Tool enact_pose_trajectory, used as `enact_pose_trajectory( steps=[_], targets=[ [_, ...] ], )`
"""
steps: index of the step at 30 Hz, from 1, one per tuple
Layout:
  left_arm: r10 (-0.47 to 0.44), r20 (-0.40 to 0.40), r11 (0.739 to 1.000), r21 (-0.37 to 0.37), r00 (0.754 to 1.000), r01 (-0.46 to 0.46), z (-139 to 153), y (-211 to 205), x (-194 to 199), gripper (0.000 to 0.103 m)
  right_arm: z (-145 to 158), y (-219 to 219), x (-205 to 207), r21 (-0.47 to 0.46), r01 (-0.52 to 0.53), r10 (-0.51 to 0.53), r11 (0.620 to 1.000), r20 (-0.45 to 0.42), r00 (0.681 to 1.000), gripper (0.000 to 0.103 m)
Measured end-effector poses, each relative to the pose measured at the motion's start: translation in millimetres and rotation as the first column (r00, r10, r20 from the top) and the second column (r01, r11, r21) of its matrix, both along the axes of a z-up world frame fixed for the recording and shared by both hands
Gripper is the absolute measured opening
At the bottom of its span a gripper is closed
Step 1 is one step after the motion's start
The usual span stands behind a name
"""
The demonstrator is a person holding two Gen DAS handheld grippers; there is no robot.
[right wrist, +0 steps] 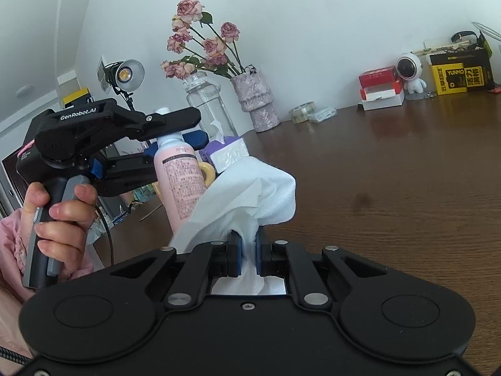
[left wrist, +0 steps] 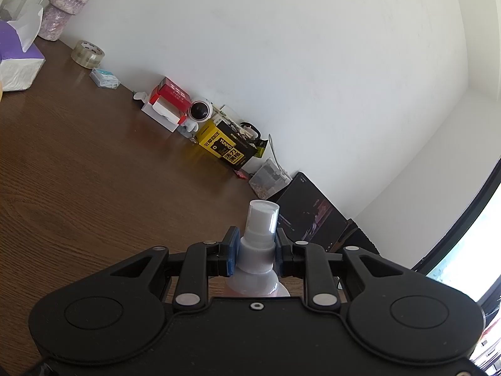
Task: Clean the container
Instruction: 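Rotate the pink bottle with the left gripper while the right gripper wipes its body with the tissue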
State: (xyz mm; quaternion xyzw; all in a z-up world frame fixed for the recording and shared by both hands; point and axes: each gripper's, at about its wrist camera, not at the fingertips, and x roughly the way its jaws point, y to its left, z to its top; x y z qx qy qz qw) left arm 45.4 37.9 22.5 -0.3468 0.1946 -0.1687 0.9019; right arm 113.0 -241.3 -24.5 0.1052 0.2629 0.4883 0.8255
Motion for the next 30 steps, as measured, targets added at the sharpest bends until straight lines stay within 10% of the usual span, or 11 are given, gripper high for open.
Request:
enact_pose_trajectory(
  steps=[30],
  targets=[
    [0.001, -0.015, 1.000, 0.009, 1.000, 0.000, -2, 0, 3, 0.023, 41, 3, -4, 0.112, -0.042, 0.030, 0.993, 0.112, 0.993, 0.010]
  ],
)
